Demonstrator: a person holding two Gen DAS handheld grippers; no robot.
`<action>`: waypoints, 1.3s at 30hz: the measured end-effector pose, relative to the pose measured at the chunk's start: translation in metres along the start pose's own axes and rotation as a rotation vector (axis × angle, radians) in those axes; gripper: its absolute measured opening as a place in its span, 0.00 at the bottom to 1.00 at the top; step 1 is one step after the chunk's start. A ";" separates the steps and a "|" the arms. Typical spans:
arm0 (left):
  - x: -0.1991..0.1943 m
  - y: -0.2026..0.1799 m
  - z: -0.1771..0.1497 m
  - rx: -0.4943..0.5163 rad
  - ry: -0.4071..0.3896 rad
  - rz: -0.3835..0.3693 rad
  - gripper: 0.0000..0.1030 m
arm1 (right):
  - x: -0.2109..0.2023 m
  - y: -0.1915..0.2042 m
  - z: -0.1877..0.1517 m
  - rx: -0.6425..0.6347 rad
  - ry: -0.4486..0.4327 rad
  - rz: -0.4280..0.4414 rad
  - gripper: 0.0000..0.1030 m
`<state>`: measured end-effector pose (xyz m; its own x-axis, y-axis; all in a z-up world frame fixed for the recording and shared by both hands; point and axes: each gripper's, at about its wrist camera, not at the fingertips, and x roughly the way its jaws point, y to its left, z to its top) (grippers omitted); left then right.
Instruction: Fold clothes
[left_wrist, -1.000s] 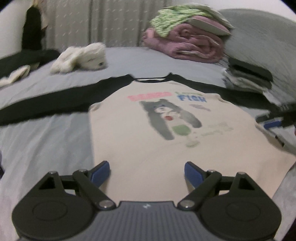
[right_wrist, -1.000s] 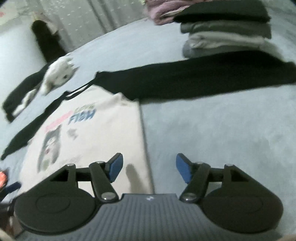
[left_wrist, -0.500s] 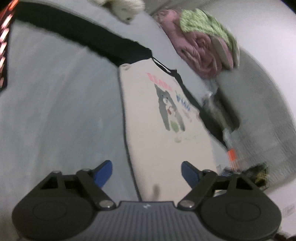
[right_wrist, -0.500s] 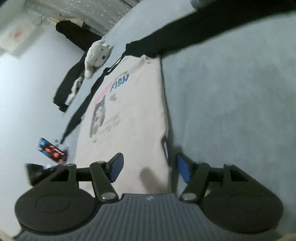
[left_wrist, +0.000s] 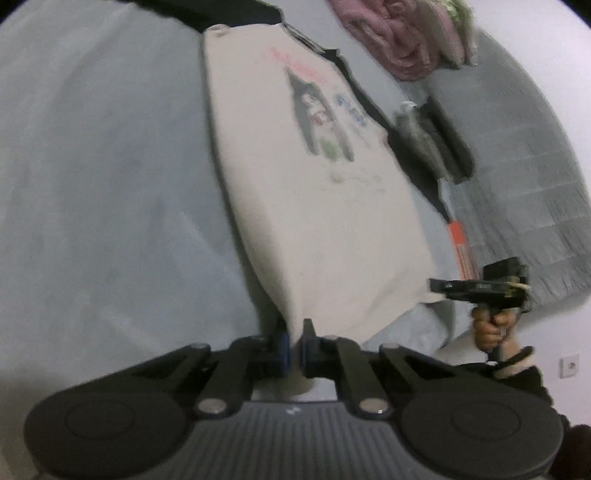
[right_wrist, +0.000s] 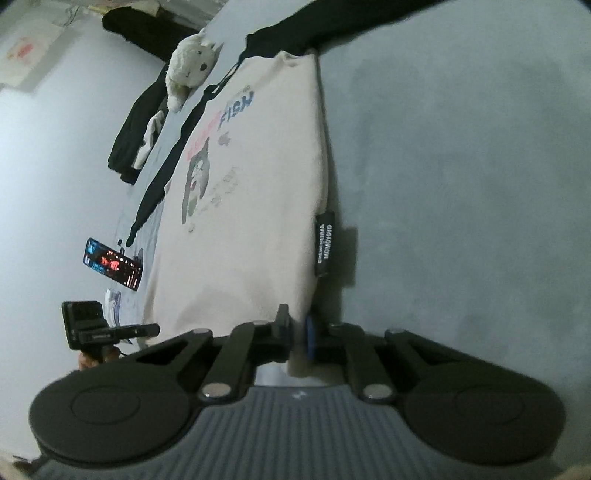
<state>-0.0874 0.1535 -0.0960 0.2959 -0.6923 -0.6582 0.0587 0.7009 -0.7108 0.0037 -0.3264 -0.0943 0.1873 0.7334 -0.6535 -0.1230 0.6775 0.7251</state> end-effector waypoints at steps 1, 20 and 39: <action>-0.003 -0.002 0.001 0.006 -0.001 0.001 0.06 | -0.001 -0.001 -0.001 -0.004 0.007 -0.007 0.08; -0.036 0.005 0.015 0.000 -0.177 0.069 0.75 | -0.037 -0.004 -0.002 -0.039 -0.105 -0.131 0.47; 0.105 -0.108 0.066 0.410 -0.449 0.516 0.99 | 0.068 0.097 0.037 -0.509 -0.584 -0.635 0.97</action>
<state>0.0002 0.0160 -0.0721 0.7319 -0.1891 -0.6546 0.1299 0.9818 -0.1385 0.0404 -0.2125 -0.0605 0.7955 0.1781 -0.5792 -0.2112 0.9774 0.0104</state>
